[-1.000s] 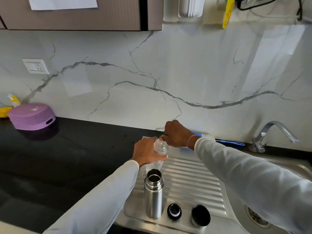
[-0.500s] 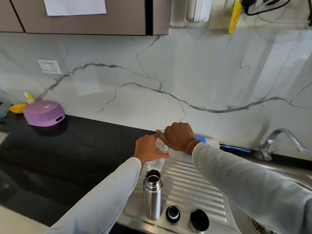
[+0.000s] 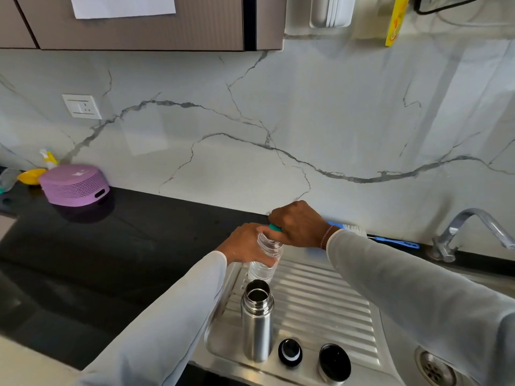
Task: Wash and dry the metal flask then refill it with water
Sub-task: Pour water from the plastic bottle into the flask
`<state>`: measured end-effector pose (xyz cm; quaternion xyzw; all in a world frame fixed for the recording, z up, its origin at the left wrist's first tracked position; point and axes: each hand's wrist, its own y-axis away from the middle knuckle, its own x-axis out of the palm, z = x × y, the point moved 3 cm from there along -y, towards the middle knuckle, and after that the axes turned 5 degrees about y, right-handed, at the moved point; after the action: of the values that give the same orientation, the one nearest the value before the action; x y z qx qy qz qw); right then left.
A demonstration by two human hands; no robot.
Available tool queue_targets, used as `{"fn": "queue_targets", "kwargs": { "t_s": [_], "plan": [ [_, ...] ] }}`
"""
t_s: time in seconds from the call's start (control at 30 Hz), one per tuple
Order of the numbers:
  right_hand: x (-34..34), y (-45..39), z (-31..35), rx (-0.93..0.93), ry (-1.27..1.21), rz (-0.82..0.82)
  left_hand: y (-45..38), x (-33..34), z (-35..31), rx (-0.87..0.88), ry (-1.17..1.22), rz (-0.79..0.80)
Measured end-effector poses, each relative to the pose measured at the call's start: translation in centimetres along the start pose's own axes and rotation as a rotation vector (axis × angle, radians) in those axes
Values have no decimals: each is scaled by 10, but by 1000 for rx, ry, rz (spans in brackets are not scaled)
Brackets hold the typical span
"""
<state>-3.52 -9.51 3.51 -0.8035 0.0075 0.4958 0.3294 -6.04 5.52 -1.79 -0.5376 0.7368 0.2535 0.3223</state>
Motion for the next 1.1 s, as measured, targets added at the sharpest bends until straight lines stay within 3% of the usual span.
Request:
{"fn": "queue_targets", "kwargs": {
  "t_s": [0.17,0.3,0.43,0.67,0.77,0.93,1.1],
  "plan": [
    [-2,3,-3,-83,-99,173,-1,-1,3,30,82,46],
    [-3,7,-9,-67,-336,330,-2,-4,8,40,136,47],
    [-9,-2,-10,-45,-585,317,-4,-3,14,47,150,56],
    [-25,-11,-19,18,-735,406,-4,-3,15,43,116,44],
    [-25,-6,-22,142,-837,347,-2,-4,19,37,111,0],
    [3,27,-30,551,-1044,171,1,-1,25,36,112,-52],
    [58,76,-15,776,-1123,270,9,5,34,1,225,-102]
  ]
}}
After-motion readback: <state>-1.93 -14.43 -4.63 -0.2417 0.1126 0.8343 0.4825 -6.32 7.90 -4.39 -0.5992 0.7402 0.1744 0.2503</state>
